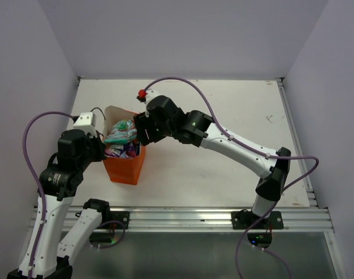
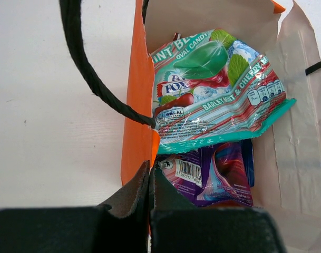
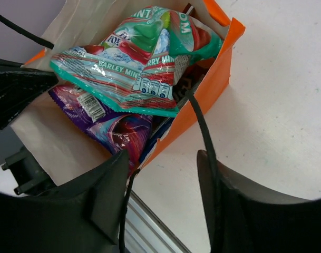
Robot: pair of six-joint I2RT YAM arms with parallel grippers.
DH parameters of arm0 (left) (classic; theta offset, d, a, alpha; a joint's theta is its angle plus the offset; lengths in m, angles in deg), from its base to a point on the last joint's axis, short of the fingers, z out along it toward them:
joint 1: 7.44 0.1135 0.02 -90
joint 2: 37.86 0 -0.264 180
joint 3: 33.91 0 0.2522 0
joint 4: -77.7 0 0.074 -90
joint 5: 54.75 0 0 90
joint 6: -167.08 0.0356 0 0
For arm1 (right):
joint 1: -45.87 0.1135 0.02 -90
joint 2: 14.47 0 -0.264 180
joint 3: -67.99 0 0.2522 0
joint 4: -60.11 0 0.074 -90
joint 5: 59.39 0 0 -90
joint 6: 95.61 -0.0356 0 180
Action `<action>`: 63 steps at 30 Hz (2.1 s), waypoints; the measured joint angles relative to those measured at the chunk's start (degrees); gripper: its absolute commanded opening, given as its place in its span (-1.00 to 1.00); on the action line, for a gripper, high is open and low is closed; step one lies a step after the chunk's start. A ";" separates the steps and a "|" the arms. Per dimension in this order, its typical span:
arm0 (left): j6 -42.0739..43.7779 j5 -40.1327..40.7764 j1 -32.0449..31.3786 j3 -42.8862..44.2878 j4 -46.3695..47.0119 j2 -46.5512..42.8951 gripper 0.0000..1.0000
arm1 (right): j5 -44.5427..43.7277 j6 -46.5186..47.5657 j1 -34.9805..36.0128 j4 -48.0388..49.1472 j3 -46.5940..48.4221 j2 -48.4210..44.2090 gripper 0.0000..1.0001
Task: Place the snacks into the paper bag
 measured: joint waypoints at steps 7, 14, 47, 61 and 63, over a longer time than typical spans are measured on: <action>0.00 0.00 -0.02 -0.24 0.11 -0.26 -1.00 | 2.56 -1.18 0.07 0.39 1.53 2.14 -0.24; 0.02 -0.52 -0.11 -0.92 0.87 -0.70 -1.00 | 4.44 -1.46 0.20 0.09 1.55 5.57 -0.67; -9.09 -19.58 -3.56 -1.14 14.08 5.11 -1.00 | -12.92 1.14 0.37 -19.89 5.90 -3.74 -1.00; -14.69 -11.08 -16.98 -1.16 22.34 12.15 -1.00 | -13.94 1.14 -8.11 -19.78 -6.91 -15.89 -1.00; -15.50 -8.57 -19.78 -1.20 22.73 13.11 -1.00 | -13.57 1.44 -9.55 -19.26 -8.98 -16.70 -1.00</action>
